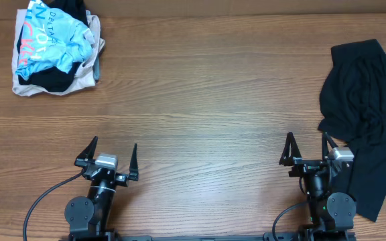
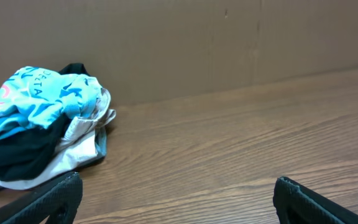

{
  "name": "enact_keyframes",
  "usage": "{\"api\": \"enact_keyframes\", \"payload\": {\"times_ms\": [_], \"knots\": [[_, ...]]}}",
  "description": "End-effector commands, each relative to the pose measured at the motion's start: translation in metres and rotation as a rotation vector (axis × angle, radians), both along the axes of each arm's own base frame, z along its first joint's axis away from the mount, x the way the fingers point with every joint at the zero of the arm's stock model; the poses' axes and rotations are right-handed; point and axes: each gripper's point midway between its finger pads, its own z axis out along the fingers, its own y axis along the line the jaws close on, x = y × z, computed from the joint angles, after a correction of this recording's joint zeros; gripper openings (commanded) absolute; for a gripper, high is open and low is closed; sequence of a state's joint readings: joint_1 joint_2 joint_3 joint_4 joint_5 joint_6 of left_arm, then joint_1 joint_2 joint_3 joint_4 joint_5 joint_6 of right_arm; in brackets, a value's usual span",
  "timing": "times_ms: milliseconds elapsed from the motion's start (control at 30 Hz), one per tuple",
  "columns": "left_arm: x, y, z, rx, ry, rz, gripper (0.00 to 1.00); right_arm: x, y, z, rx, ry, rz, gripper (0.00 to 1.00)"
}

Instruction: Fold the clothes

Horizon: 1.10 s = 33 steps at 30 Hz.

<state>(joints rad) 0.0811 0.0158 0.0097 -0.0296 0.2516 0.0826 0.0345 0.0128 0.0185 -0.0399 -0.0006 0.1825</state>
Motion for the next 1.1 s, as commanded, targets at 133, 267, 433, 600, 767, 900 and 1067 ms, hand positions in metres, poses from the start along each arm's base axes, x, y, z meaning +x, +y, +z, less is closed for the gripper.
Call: {"api": "enact_keyframes", "payload": {"times_ms": [133, 267, 433, 600, 767, 900, 1067], "knots": [[-0.007, 0.001, 0.042, -0.055, -0.073, 0.003, 1.0, -0.008, 0.001, 0.037, 0.001, -0.065, 0.007, 1.0], [-0.011, 0.005, 0.064, -0.058, -0.057, 0.033, 1.0, -0.017, 0.001, 0.06, -0.019, -0.079, 0.005, 1.0], [-0.004, 0.006, 0.087, -0.06, -0.031, 0.033, 1.0, -0.025, 0.0, 0.083, -0.031, -0.107, 0.004, 1.0], [0.012, -0.002, 0.11, -0.068, 0.046, -0.021, 1.0, -0.032, 0.0, 0.099, -0.057, -0.101, 0.001, 1.0], [0.035, -0.005, 0.13, -0.084, 0.172, -0.044, 1.0, -0.026, 0.0, 0.099, -0.06, -0.016, 0.004, 1.0], [0.054, -0.003, 0.139, -0.098, 0.306, -0.039, 1.0, -0.015, 0.002, 0.103, -0.062, 0.061, 0.011, 1.0], [0.073, -0.001, 0.141, -0.115, 0.462, -0.033, 1.0, 0.003, 0.003, 0.112, -0.066, 0.202, 0.018, 1.0]]}}
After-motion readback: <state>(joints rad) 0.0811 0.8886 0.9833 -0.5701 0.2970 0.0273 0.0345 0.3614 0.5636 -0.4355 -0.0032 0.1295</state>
